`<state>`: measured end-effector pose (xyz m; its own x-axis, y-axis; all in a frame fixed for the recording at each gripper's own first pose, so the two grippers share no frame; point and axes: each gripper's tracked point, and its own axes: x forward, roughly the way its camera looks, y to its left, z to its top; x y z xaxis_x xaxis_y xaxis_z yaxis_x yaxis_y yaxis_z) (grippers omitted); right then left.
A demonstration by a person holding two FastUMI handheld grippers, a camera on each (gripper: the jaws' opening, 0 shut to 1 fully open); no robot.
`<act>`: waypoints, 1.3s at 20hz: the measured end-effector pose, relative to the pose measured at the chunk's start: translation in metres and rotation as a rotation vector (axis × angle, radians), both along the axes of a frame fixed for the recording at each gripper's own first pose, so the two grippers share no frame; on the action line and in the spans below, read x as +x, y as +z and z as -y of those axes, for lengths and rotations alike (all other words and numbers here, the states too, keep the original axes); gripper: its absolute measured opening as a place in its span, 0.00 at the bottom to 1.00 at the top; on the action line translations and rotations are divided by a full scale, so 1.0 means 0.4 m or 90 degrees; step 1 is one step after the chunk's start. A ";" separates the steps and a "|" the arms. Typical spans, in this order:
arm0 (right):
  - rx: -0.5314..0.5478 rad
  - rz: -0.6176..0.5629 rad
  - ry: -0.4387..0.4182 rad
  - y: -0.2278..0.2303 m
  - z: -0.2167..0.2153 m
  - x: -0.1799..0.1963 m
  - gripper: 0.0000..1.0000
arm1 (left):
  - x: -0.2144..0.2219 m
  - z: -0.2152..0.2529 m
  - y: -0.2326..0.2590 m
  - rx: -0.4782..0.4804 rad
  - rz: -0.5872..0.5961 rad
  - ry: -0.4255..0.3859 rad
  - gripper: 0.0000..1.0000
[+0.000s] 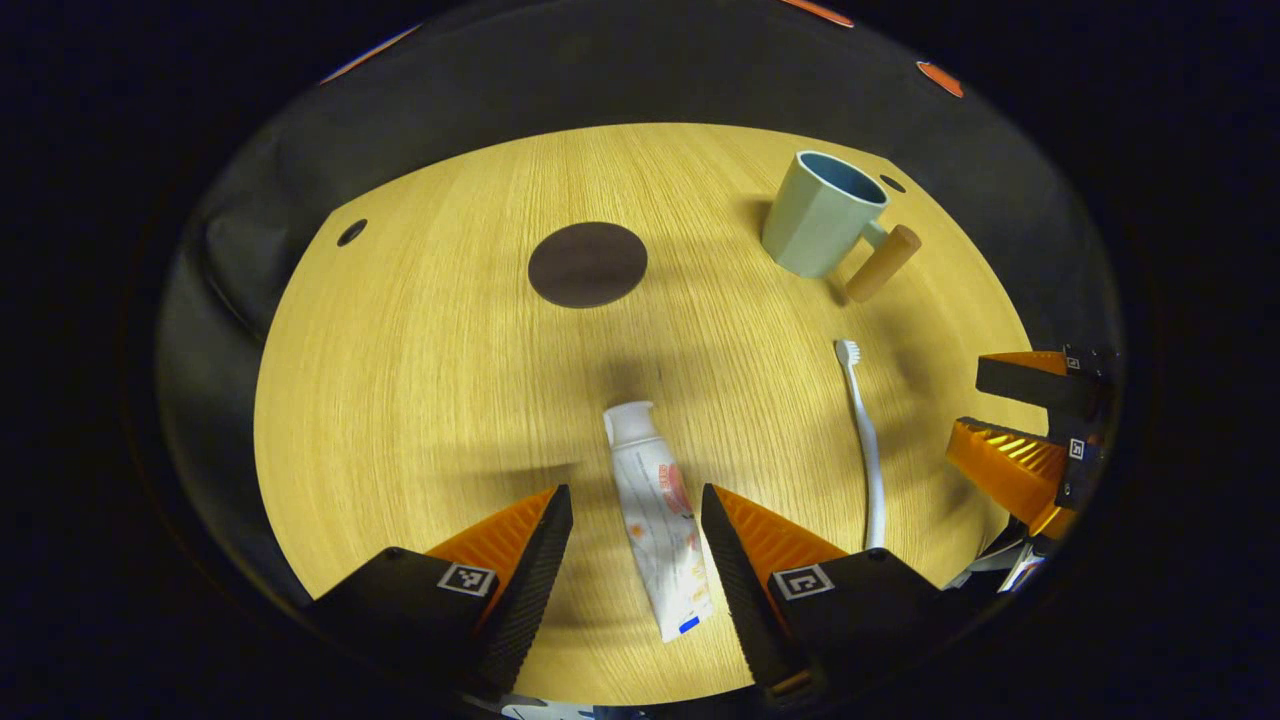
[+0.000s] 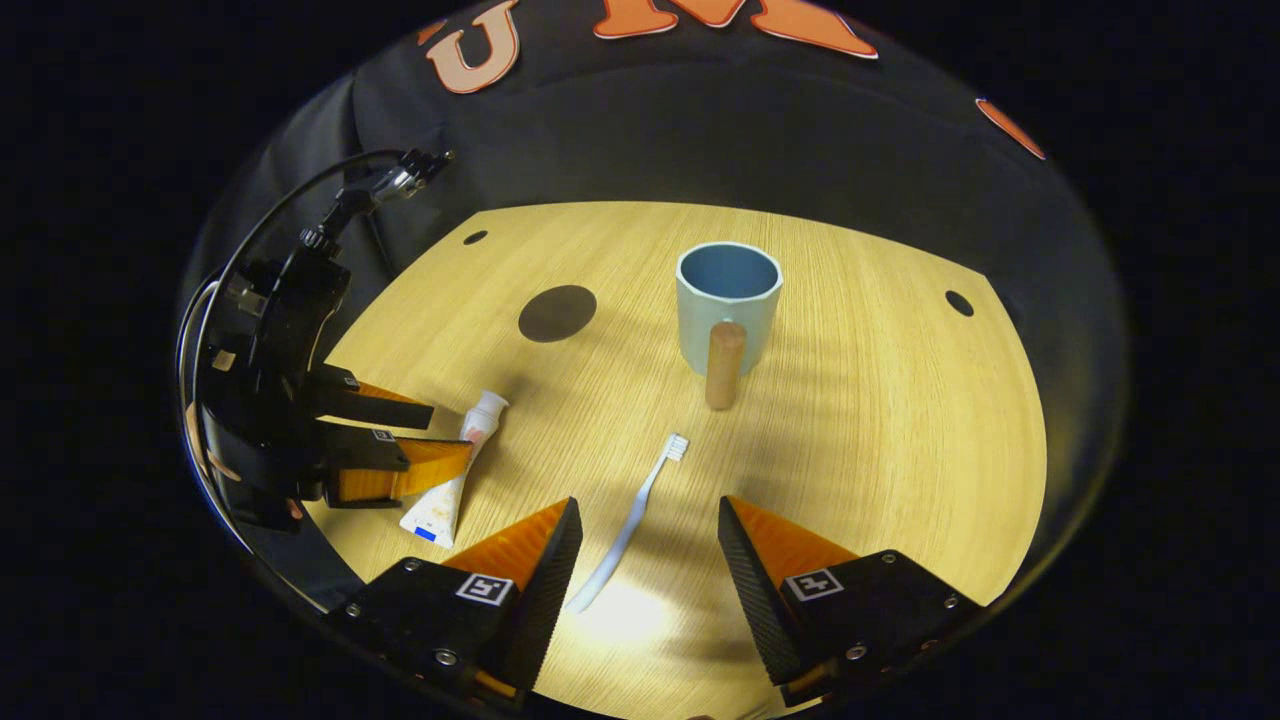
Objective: Put the toothbrush and toothpaste on the desktop into the cup, then pick up the cup and place it on the coaster on the desktop.
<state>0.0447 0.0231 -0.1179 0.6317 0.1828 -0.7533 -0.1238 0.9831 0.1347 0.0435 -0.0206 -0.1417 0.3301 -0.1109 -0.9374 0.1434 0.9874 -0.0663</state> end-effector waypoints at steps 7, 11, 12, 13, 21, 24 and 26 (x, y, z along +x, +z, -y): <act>-0.008 -0.029 0.006 0.015 -0.009 -0.010 0.83 | -0.015 0.009 -0.070 0.030 -0.025 0.016 0.49; 0.005 -0.052 0.008 -0.038 -0.029 -0.011 0.75 | -0.008 -0.013 -0.064 0.014 -0.006 0.027 0.20; -0.001 -0.056 0.007 -0.050 -0.027 -0.004 0.73 | -0.010 -0.013 -0.074 0.007 -0.008 0.029 0.18; -0.007 -0.063 0.006 -0.063 -0.030 0.003 0.71 | -0.010 -0.013 -0.065 -0.002 0.003 0.031 0.17; -0.034 -0.104 -0.029 -0.131 -0.034 0.007 0.45 | 0.016 -0.040 -0.048 -0.021 0.021 0.049 0.14; -0.054 -0.117 -0.040 -0.154 -0.028 0.014 0.27 | 0.063 -0.038 -0.030 -0.025 0.034 0.050 0.13; -0.053 -0.119 -0.049 -0.160 -0.026 0.019 0.19 | 0.109 -0.039 -0.015 -0.026 0.046 0.049 0.13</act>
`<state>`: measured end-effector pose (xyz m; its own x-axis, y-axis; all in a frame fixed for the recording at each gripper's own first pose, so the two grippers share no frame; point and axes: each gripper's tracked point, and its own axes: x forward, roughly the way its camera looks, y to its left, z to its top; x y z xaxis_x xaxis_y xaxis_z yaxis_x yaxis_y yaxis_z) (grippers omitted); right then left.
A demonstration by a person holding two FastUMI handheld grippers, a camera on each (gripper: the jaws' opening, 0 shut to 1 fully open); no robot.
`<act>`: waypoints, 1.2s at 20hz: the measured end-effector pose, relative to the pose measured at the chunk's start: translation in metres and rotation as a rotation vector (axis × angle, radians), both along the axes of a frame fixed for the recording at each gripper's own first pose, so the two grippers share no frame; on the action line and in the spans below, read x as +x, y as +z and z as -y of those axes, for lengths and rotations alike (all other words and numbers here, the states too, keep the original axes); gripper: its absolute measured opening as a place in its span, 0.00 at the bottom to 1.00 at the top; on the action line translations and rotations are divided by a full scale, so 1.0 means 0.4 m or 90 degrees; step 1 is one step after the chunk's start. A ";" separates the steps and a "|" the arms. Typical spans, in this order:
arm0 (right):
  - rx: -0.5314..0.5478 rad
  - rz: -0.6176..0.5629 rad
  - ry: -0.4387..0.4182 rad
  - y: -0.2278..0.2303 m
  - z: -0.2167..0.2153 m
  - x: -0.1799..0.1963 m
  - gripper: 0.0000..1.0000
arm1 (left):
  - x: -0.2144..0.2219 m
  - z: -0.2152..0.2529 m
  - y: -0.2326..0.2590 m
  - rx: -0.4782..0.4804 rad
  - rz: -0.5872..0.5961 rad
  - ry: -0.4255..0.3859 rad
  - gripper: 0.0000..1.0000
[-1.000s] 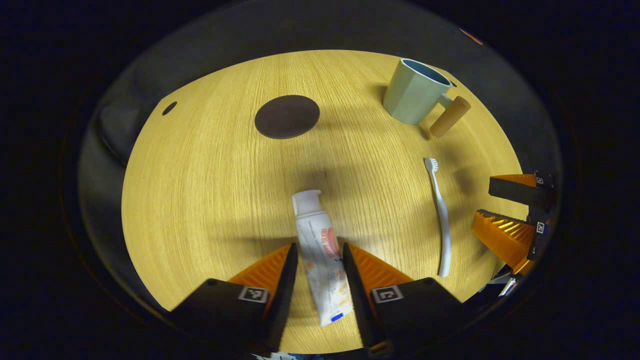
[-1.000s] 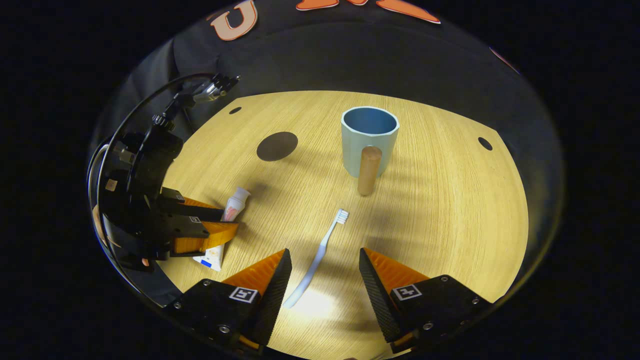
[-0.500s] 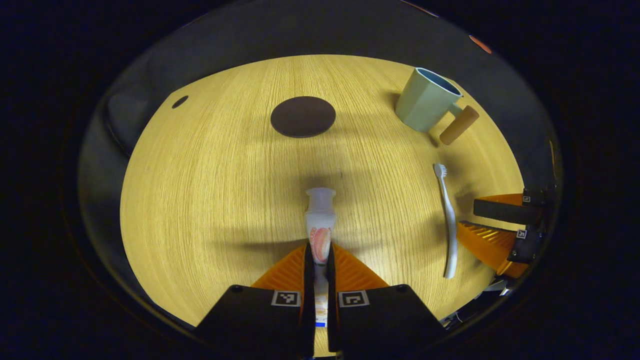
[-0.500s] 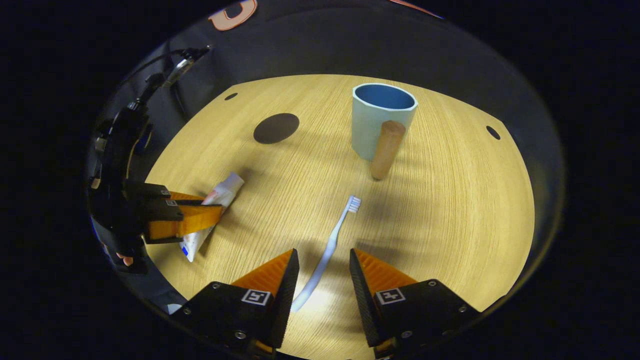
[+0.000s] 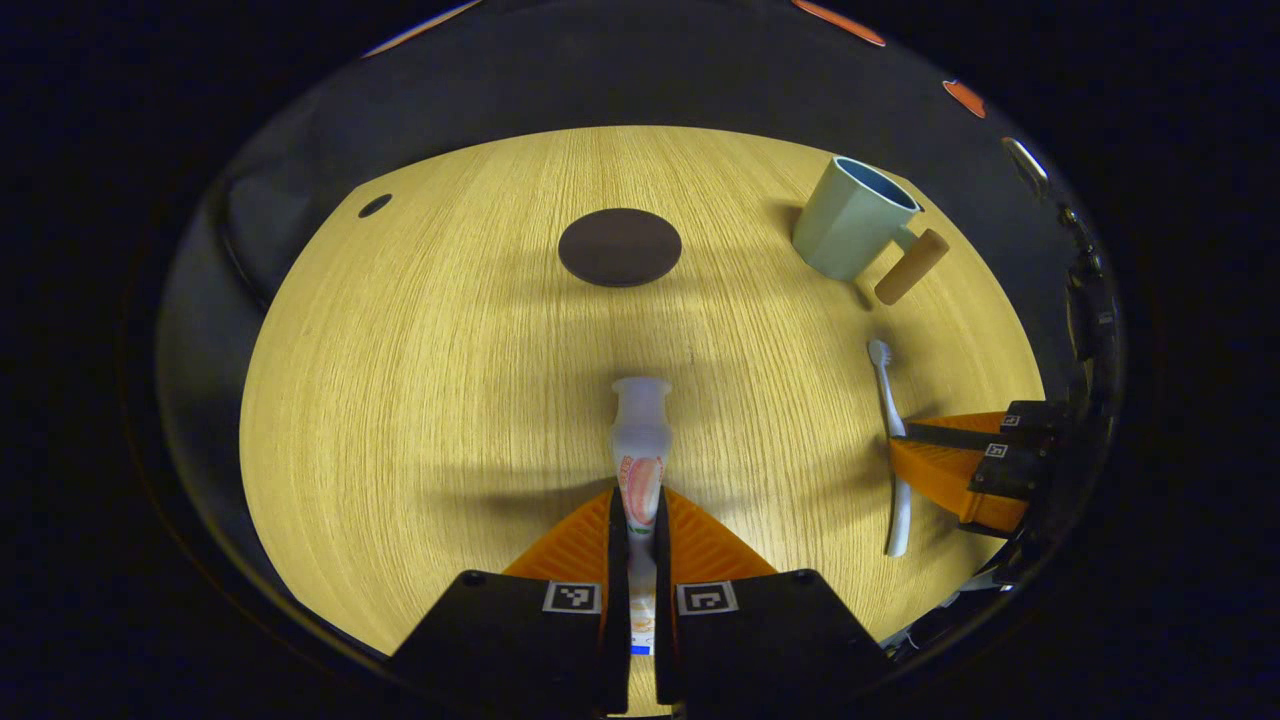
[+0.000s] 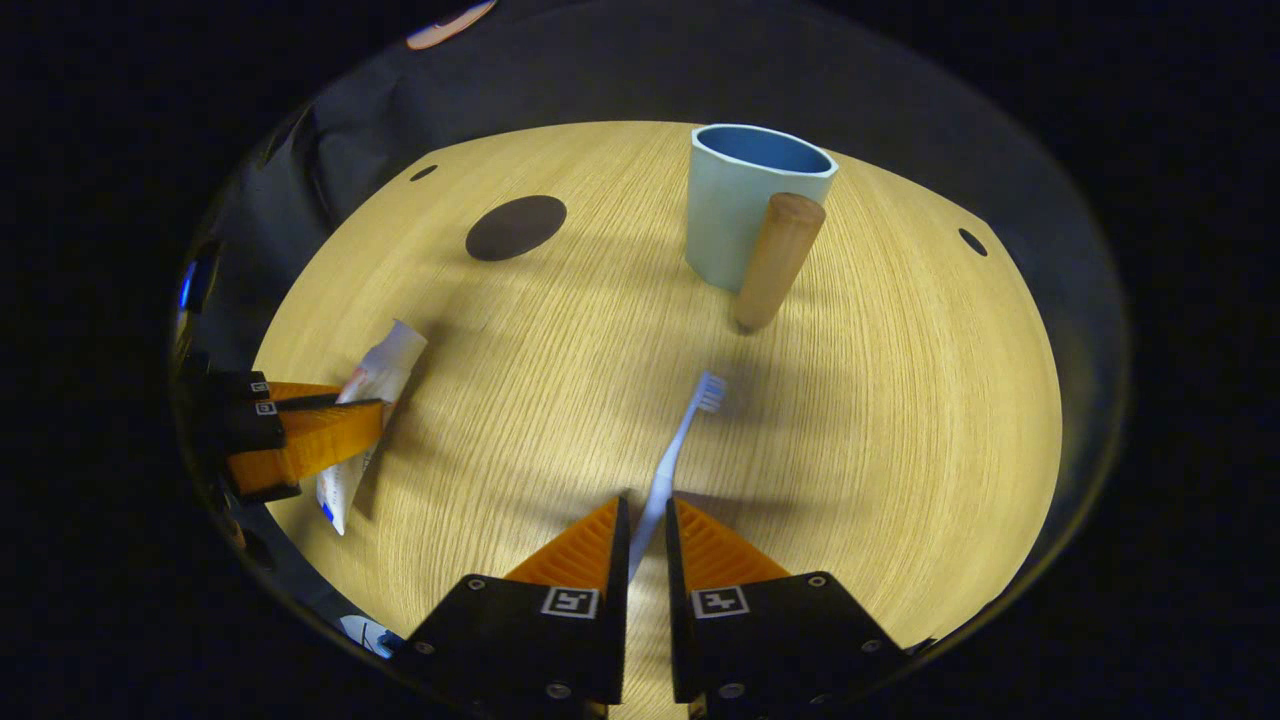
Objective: Put the toothbrush and toothpaste on the desktop into the cup, then pick up the cup and place it on the coaster on the desktop.
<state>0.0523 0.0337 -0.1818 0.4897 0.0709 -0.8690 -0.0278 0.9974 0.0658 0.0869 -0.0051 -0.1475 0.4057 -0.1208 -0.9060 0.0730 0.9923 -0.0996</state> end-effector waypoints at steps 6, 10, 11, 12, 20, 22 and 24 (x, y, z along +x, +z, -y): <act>0.011 0.050 -0.021 -0.005 0.006 0.023 0.08 | 0.193 -0.005 0.063 -0.010 0.057 0.010 0.14; 0.039 0.086 -0.037 0.015 0.013 0.023 0.06 | 0.053 0.045 0.195 -0.004 0.094 0.014 0.14; 0.049 0.096 -0.040 0.023 0.013 0.020 0.06 | 0.110 -0.004 0.162 -0.005 0.101 0.016 0.13; 0.056 0.108 -0.039 0.041 0.013 0.016 0.06 | 0.119 -0.016 0.171 -0.006 0.107 0.017 0.14; 0.082 0.246 -0.033 0.158 0.056 -0.007 0.05 | 0.162 -0.034 0.233 -0.024 0.221 0.037 0.13; 0.068 0.309 -0.033 0.193 0.074 0.002 0.05 | 0.181 -0.046 0.268 -0.019 0.259 0.050 0.13; 0.065 0.355 -0.030 0.217 0.073 0.016 0.06 | 0.192 -0.056 0.299 -0.017 0.301 0.063 0.13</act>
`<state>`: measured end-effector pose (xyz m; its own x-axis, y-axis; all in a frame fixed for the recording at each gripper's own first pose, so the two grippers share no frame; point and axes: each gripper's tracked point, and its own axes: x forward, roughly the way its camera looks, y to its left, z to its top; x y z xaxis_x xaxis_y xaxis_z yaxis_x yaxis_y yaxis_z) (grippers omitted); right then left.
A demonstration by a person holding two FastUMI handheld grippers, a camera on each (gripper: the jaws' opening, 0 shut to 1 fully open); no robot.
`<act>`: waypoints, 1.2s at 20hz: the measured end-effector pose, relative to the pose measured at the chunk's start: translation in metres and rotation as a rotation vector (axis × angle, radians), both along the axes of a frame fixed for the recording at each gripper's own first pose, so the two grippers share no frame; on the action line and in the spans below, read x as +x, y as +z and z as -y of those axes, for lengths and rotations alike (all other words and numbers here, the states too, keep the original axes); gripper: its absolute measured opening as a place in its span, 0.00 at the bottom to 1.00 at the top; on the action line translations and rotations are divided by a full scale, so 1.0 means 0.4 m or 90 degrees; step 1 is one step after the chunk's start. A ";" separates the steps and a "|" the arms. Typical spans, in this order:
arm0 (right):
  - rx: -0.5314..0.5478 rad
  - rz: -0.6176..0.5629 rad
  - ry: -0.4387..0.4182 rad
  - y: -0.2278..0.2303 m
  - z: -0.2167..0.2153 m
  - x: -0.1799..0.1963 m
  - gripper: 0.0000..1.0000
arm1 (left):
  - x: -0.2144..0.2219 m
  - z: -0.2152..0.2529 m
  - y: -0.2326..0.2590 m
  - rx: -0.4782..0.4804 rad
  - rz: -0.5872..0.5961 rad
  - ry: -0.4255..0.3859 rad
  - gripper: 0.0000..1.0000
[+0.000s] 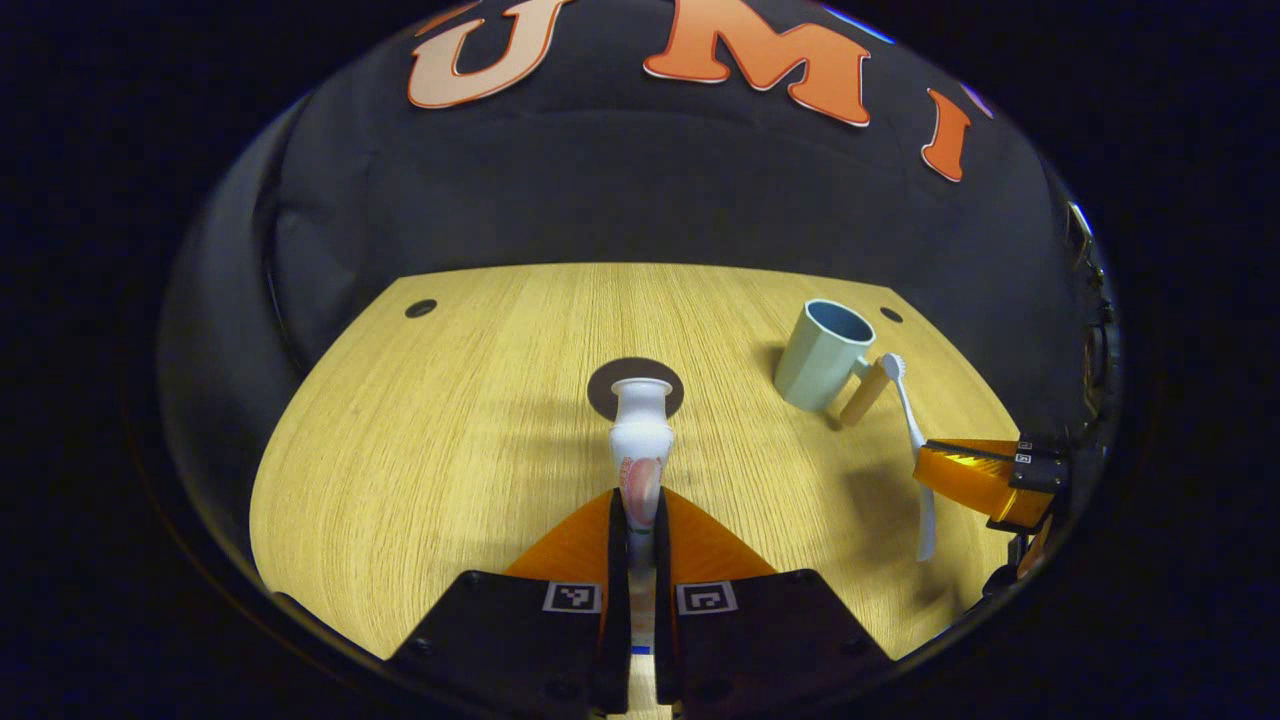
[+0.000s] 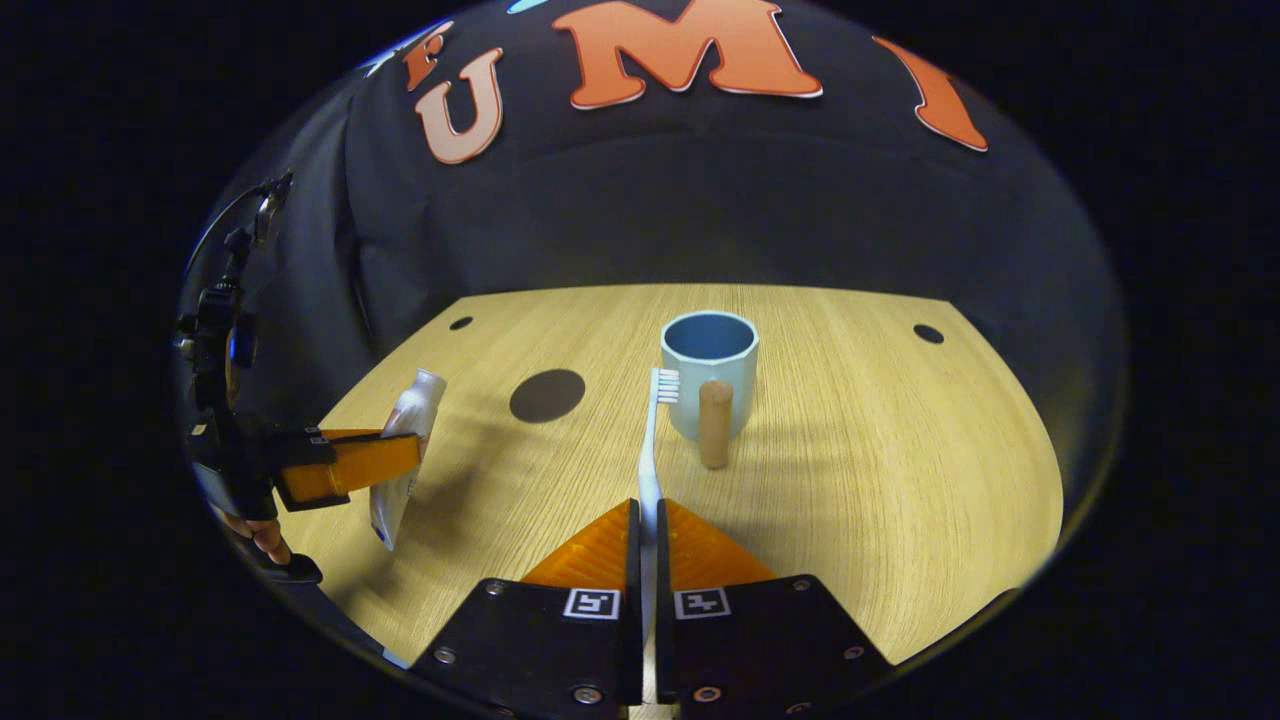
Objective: Put the toothbrush and toothpaste on the desktop into the cup, then pick up the cup and place it on the coaster on the desktop.
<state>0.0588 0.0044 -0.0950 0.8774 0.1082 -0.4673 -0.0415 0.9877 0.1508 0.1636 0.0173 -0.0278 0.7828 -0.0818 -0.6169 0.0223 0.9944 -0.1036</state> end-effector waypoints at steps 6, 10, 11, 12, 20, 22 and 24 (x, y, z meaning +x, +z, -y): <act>-0.009 0.104 0.001 0.046 0.006 0.017 0.05 | 0.028 -0.015 0.090 0.014 0.104 0.012 0.13; -0.001 0.149 -0.012 0.093 0.031 0.019 0.06 | 0.036 -0.011 0.091 0.016 0.120 0.017 0.13; 0.003 0.160 -0.016 0.107 0.042 0.020 0.05 | 0.040 -0.009 0.093 0.014 0.127 0.018 0.13; 0.006 0.170 -0.023 0.118 0.054 0.025 0.05 | 0.044 -0.007 0.096 0.013 0.134 0.017 0.13; -0.015 0.294 -0.052 0.216 0.103 0.114 0.05 | 0.090 0.018 0.111 -0.001 0.197 0.017 0.13; -0.014 0.318 -0.059 0.229 0.111 0.136 0.05 | 0.103 0.014 0.111 -0.007 0.205 0.021 0.13; -0.001 0.340 -0.067 0.244 0.115 0.165 0.05 | 0.112 0.009 0.105 -0.012 0.214 0.022 0.13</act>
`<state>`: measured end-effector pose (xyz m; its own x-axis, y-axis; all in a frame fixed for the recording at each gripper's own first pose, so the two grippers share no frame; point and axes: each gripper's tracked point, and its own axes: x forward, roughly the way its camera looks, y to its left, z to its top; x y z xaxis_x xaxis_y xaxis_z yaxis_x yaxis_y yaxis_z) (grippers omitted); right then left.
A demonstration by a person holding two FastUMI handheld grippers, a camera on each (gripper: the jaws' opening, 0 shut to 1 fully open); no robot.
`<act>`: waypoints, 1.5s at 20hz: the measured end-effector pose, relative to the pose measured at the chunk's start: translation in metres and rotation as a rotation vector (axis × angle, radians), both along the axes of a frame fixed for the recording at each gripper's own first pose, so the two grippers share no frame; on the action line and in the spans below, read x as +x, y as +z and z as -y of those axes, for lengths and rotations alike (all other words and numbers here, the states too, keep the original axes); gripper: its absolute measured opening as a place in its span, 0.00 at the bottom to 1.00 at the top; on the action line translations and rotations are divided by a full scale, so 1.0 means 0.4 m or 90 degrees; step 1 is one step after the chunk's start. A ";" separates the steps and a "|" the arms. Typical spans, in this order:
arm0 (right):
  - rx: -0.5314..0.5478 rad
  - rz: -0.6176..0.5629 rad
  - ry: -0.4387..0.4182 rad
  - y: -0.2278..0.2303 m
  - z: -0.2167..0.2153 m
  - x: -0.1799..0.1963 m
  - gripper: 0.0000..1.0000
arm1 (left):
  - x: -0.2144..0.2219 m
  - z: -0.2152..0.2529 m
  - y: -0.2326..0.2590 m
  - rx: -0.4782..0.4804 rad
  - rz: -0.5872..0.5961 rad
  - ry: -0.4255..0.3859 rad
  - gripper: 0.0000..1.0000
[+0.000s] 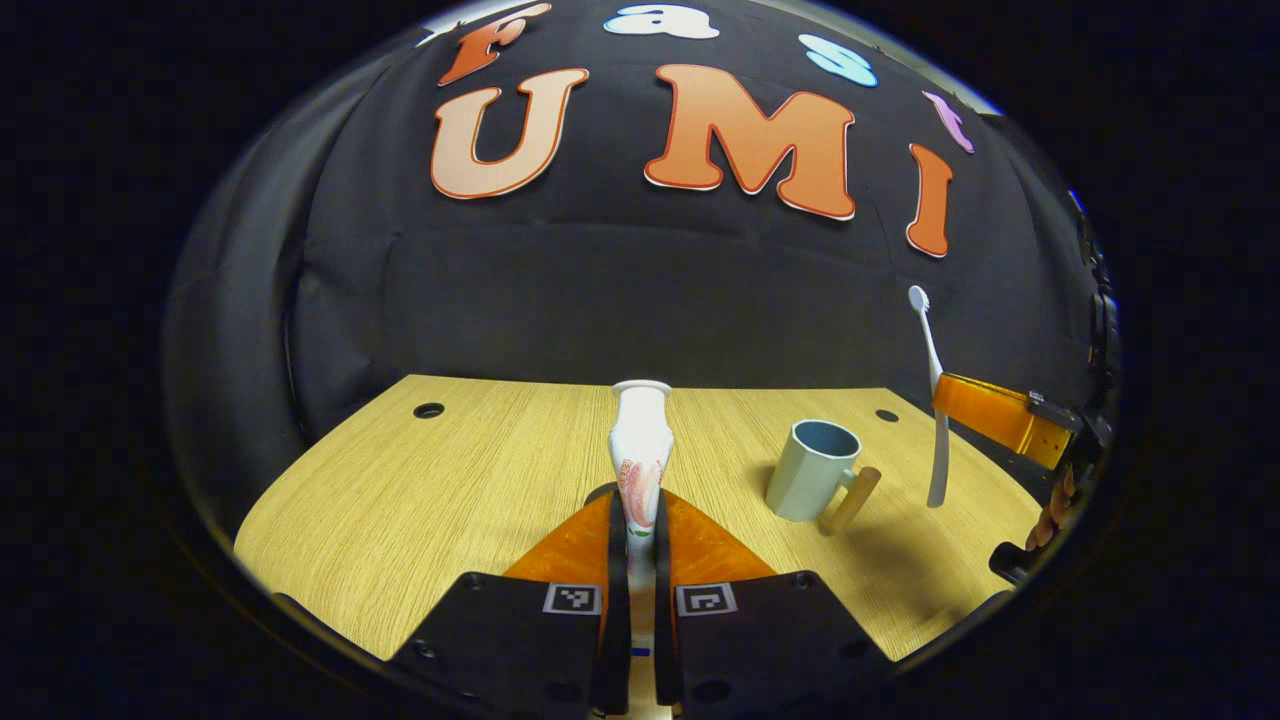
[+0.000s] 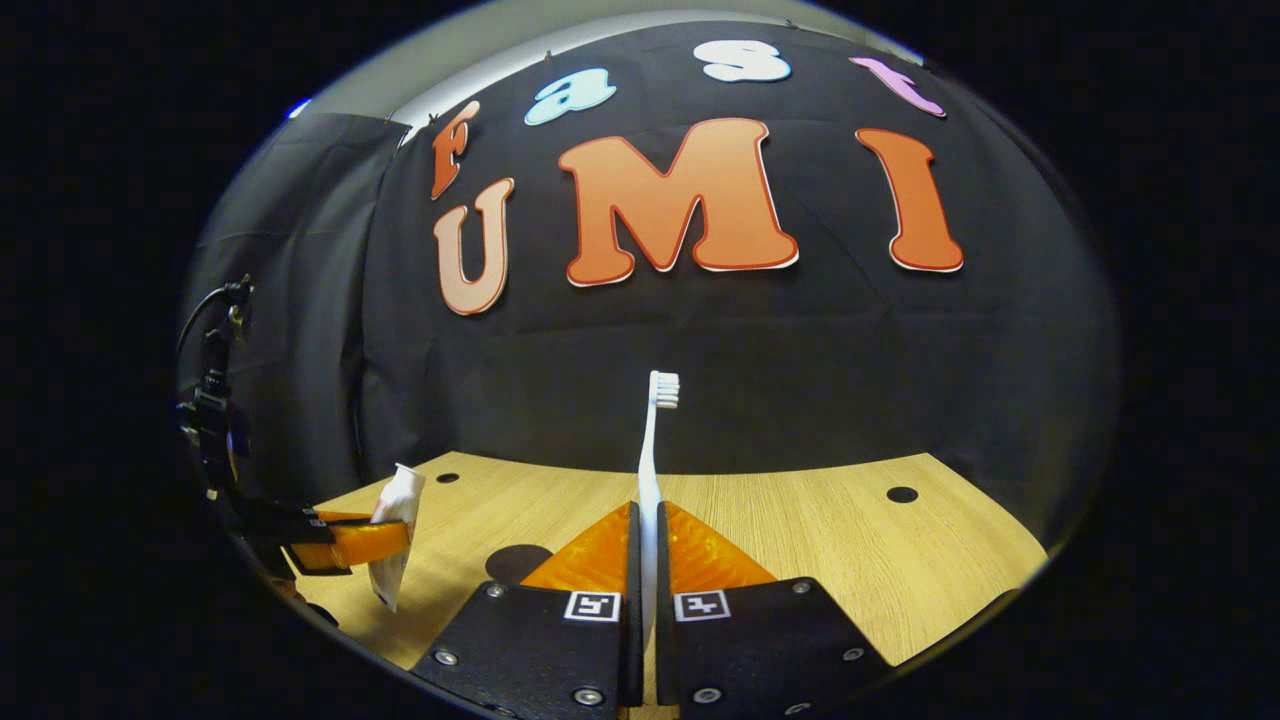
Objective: Put the toothbrush and toothpaste on the desktop into the cup, then pick up the cup and place it on the coaster on the desktop.
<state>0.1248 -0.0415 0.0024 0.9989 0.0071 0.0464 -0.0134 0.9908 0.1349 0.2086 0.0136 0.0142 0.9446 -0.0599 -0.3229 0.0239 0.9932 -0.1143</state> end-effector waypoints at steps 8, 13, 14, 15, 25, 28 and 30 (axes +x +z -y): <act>0.015 0.090 -0.023 0.042 0.024 0.098 0.05 | 0.030 -0.023 -0.033 -0.002 0.007 0.008 0.13; 0.036 0.138 -0.034 0.061 0.050 0.153 0.06 | 0.033 -0.037 -0.055 -0.015 0.007 0.010 0.13; 0.040 0.144 -0.031 0.058 0.046 0.166 0.05 | 0.034 -0.036 -0.055 -0.016 0.006 0.010 0.13; 0.047 0.147 -0.029 0.055 0.045 0.181 0.05 | 0.037 -0.035 -0.056 -0.017 0.008 0.008 0.13; 0.058 0.091 -0.018 -0.058 0.050 0.250 0.06 | 0.078 0.000 -0.022 -0.008 0.055 0.001 0.13; 0.072 0.078 -0.016 -0.073 0.056 0.252 0.07 | 0.105 0.038 0.032 -0.009 0.096 -0.005 0.13; 0.059 0.077 -0.015 -0.072 0.063 0.241 0.06 | 0.119 0.071 0.062 -0.010 0.122 -0.010 0.13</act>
